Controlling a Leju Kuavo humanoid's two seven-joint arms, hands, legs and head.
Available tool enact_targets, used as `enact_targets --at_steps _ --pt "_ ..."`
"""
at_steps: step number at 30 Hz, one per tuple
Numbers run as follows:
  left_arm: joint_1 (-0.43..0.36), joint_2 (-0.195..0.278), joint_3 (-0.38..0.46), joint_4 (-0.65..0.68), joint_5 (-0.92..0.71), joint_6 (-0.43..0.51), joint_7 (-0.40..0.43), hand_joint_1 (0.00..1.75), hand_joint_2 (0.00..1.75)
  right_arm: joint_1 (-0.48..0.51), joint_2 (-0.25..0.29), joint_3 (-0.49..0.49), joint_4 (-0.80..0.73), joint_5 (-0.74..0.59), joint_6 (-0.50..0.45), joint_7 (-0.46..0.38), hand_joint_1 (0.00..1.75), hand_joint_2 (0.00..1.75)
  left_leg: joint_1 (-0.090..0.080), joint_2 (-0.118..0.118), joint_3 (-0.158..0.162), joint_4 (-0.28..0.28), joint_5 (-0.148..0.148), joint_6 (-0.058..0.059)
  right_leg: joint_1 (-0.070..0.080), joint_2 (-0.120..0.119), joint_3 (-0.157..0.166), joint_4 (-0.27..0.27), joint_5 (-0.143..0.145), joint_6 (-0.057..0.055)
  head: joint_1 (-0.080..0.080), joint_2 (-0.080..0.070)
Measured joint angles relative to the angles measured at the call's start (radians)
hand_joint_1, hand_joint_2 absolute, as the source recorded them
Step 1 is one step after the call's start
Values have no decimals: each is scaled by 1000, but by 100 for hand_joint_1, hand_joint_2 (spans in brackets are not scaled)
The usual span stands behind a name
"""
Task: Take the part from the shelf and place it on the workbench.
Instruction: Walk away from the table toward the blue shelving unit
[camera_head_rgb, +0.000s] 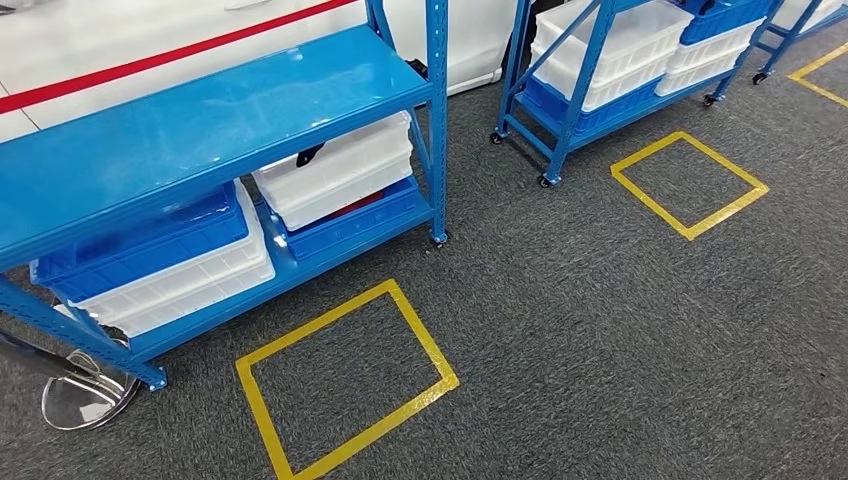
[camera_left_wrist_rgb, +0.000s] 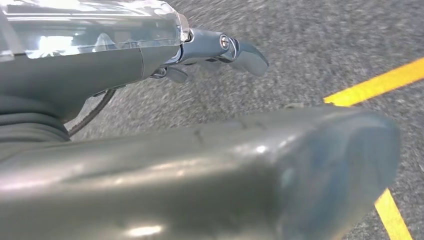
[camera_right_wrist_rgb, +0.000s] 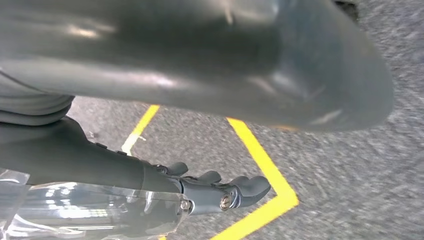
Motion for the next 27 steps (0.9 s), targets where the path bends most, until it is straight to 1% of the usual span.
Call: enact_targets --at_steps 1,2,3,4,5,6,7,8,9,10,11,12,13,14,15,16,17,18,19,20,21,22,23,24,25,27 --pt "-3 0 3 0 6 -1 -2 0 0 0 0 -3 0 -1 -1 -5 0 0 -1 24 -31 68 -38 -2 4 -13 -2 0 0 -4 -2 0" --pt "-5 1 6 0 11 -3 -7 0 0 0 0 -6 1 -1 -1 -7 0 0 -1 37 -61 138 -70 -3 7 -27 -5 1 0 -6 -2 0" --pt "-6 2 8 0 15 -6 -12 0 0 0 0 -8 1 -1 -1 -8 0 0 -1 42 -80 183 -85 -4 11 -41 -7 2 0 -7 -2 0" --pt "-6 2 9 0 19 -10 -18 0 0 0 -1 -9 1 0 -1 -9 0 0 -1 45 -78 191 -81 -2 13 -55 -8 4 -1 -7 -2 0" --pt "-6 3 10 0 22 -13 -24 0 0 -2 -1 -9 1 1 -1 -9 0 0 -2 50 -56 157 -58 1 16 -68 -8 5 -1 -8 -2 0" --pt "-6 4 12 0 25 -15 -30 0 0 -3 -1 -9 1 3 -1 -10 0 0 -3 62 -16 89 -25 7 18 -80 -7 6 -2 -8 -2 0" --pt "-8 5 13 0 27 -16 -34 0 0 -4 -2 -9 1 6 -1 -12 0 0 -8 86 26 13 2 15 21 -91 -5 6 -3 -7 -2 0" --pt "-10 6 14 0 30 -17 -38 0 0 -5 -2 -9 1 8 -1 -13 0 0 -13 105 58 -48 21 22 23 -102 -3 7 -5 -4 -1 0" --pt "-13 7 15 1 33 -17 -40 0 0 -6 -2 -9 1 11 -2 -14 0 0 -17 120 76 -85 30 28 25 -110 -1 8 -6 0 -1 0" --pt "-14 7 16 1 35 -17 -41 0 0 -7 -2 -9 1 13 -2 -15 0 0 -21 123 80 -97 30 32 25 -118 0 7 -6 5 -1 0" --pt "-14 8 18 1 39 -17 -42 0 0 -10 -3 -9 1 12 -2 -17 0 0 -22 113 78 -99 33 35 24 -125 2 6 -6 10 -1 0" --pt "-13 8 20 2 43 -19 -45 0 0 -13 -3 -9 1 11 -2 -19 0 0 -19 105 81 -104 38 39 23 -126 4 7 -7 17 -1 0" --pt "-12 7 23 2 48 -21 -47 0 0 -15 -4 -9 1 8 -3 -22 0 0 -15 98 83 -111 44 43 22 -112 3 13 -14 23 0 0" --pt "-12 8 27 3 53 -24 -51 0 0 -16 -5 -10 1 5 -3 -25 0 0 -11 92 85 -117 50 49 20 -85 -7 37 -32 29 0 0" --pt "-13 8 30 3 56 -28 -54 0 0 -15 -6 -11 2 1 -3 -27 0 0 -7 86 86 -123 56 53 17 -54 -27 80 -61 34 0 0" --pt "-15 8 32 4 57 -32 -56 0 0 -14 -6 -14 2 -3 -4 -28 0 0 -7 80 83 -123 58 56 14 -25 -57 142 -96 38 1 0" --pt "-17 8 33 4 54 -36 -58 0 0 -12 -6 -18 2 -8 -5 -28 0 0 -7 74 80 -123 59 57 11 -9 -90 209 -127 40 1 0" --pt "-17 8 33 4 51 -40 -59 0 0 -11 -6 -22 2 -12 -7 -28 0 0 -7 67 78 -122 60 58 9 -4 -117 262 -144 42 1 0" --pt "-17 8 33 5 49 -43 -60 0 0 -10 -6 -26 2 -16 -9 -28 0 0 -7 60 78 -121 58 56 7 -3 -128 283 -140 44 1 0" --pt "-17 8 34 6 47 -45 -60 0 0 -9 -7 -29 2 -18 -11 -28 0 0 -6 53 79 -119 55 54 5 -2 -121 263 -115 46 1 0" --pt "-17 8 34 7 47 -47 -60 0 0 -8 -7 -31 2 -19 -13 -29 0 0 -4 47 81 -116 51 50 3 -2 -94 206 -76 47 1 0" --pt "-17 7 34 9 47 -48 -60 0 0 -8 -7 -32 2 -20 -14 -30 0 0 -3 41 82 -112 45 44 -1 0 -60 134 -39 49 1 0" --pt "-17 7 34 10 47 -48 -59 0 0 -7 -7 -34 2 -20 -15 -31 0 0 -4 38 82 -106 40 37 -2 3 -31 72 -16 48 1 0" --pt "-18 8 34 11 47 -49 -58 0 0 -7 -6 -35 2 -20 -15 -32 0 0 -5 35 81 -102 35 30 -2 6 -12 32 -7 44 0 0" --pt "-18 8 34 11 47 -49 -57 0 0 -7 -6 -35 2 -20 -14 -32 0 0 -7 33 80 -100 32 24 -1 8 -5 18 -11 39 0 0" --pt "-19 10 34 11 47 -49 -55 0 0 -8 -5 -36 3 -21 -14 -32 0 0 -8 31 83 -101 28 14 2 7 -4 18 -16 25 -2 0"
